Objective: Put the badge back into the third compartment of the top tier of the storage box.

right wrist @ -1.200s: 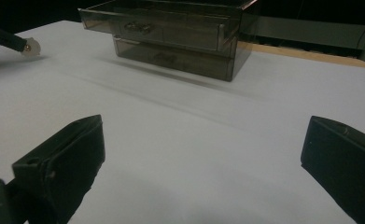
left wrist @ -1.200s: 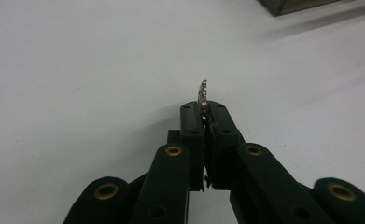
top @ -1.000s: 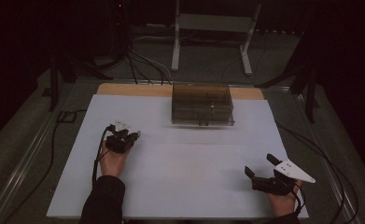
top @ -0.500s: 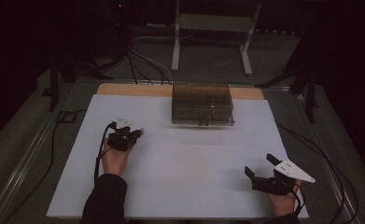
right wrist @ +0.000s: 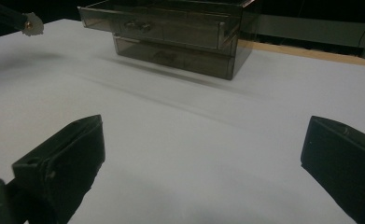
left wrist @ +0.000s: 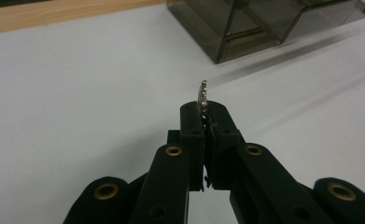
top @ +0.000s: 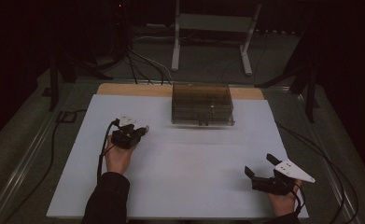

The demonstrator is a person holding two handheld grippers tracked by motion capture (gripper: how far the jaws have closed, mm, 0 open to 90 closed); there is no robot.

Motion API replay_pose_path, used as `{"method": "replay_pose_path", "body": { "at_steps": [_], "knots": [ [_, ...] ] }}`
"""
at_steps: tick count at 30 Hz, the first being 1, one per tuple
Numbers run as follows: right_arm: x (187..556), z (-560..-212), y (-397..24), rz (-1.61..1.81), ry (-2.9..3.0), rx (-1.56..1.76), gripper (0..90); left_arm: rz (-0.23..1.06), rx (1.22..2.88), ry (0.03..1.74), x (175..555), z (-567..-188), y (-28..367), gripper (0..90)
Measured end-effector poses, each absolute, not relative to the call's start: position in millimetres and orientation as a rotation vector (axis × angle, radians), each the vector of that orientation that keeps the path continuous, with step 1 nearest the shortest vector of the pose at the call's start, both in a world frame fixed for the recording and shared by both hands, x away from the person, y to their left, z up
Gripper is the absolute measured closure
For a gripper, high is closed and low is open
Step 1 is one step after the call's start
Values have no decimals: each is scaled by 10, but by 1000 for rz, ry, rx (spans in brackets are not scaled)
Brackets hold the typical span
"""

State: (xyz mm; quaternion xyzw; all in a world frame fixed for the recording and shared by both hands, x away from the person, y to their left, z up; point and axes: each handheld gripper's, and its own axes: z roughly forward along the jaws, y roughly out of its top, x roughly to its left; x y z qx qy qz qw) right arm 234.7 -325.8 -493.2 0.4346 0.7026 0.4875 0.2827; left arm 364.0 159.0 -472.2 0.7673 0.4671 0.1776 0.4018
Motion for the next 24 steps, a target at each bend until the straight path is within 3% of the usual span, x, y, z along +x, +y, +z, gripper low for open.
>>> {"method": "replay_pose_path", "body": {
  "at_steps": [24],
  "knots": [
    [2350,-4931,-3261,1305,1882,1168,0,399,1940,1068,3728,-4487,1276,882]
  ]
}}
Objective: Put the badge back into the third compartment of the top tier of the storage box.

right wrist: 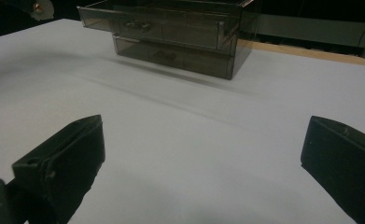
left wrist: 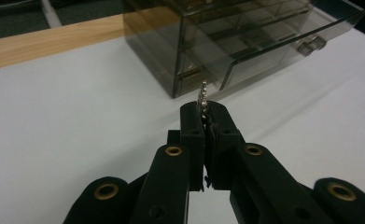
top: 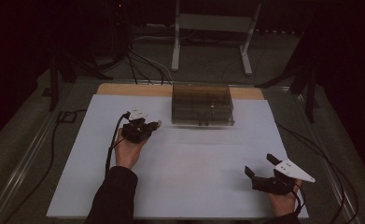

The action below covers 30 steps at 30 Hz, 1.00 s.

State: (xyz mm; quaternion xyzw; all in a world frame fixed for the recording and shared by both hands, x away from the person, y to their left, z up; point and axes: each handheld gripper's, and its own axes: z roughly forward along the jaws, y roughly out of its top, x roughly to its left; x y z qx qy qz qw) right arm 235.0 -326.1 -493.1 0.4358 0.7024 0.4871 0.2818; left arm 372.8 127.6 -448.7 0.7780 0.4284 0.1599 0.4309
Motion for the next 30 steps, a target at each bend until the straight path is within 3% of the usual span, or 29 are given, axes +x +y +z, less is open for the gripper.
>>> {"method": "replay_pose_path", "body": {
  "at_steps": [30],
  "knots": [
    [2363,-4940,-3265,1302,1885,1168,0,359,1952,953,3863,-4299,922,882]
  ]
}}
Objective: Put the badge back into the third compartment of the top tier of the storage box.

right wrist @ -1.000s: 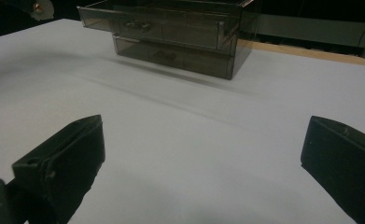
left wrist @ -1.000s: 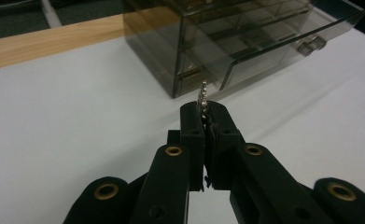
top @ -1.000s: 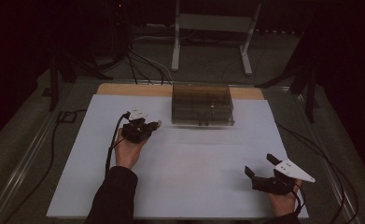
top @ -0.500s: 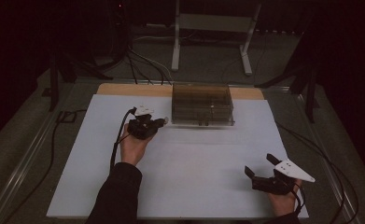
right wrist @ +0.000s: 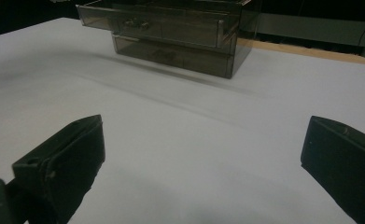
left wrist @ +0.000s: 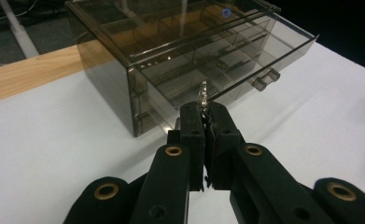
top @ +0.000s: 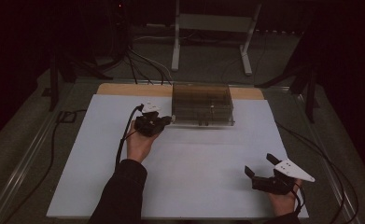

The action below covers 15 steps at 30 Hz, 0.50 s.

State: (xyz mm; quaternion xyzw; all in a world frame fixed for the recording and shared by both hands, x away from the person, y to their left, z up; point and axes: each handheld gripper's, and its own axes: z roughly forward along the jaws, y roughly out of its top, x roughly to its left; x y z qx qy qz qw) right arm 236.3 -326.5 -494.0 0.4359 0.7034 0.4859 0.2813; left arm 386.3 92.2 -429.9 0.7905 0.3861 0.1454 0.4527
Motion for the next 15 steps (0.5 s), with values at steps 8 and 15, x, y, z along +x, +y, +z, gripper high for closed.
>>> {"method": "replay_pose_path", "body": {
  "at_steps": [8,15],
  "knots": [
    [2362,-4939,-3261,1302,1884,1166,0,357,1956,934,3904,-4286,835,883],
    [2361,-4938,-3264,1302,1882,1165,0,359,1964,918,3944,-4269,743,882]
  ]
}}
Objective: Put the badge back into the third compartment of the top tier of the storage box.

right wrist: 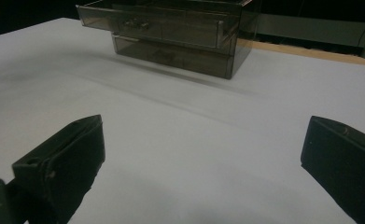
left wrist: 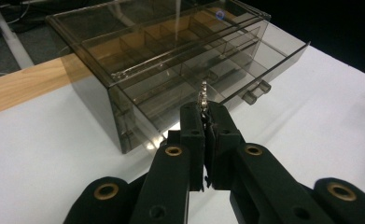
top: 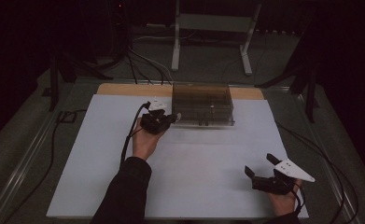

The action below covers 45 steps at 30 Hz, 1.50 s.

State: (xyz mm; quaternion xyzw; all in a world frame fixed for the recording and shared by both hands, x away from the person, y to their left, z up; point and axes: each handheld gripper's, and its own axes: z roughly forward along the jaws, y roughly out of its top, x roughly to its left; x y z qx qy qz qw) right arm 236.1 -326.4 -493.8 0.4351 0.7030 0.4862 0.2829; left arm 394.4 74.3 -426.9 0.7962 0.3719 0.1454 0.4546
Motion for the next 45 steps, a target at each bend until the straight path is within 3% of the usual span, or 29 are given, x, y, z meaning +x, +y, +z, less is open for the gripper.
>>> {"method": "replay_pose_path", "body": {
  "at_steps": [45],
  "knots": [
    [2375,-4941,-3274,1302,1883,1168,0,339,1990,819,4153,-4198,75,882]
  ]
}}
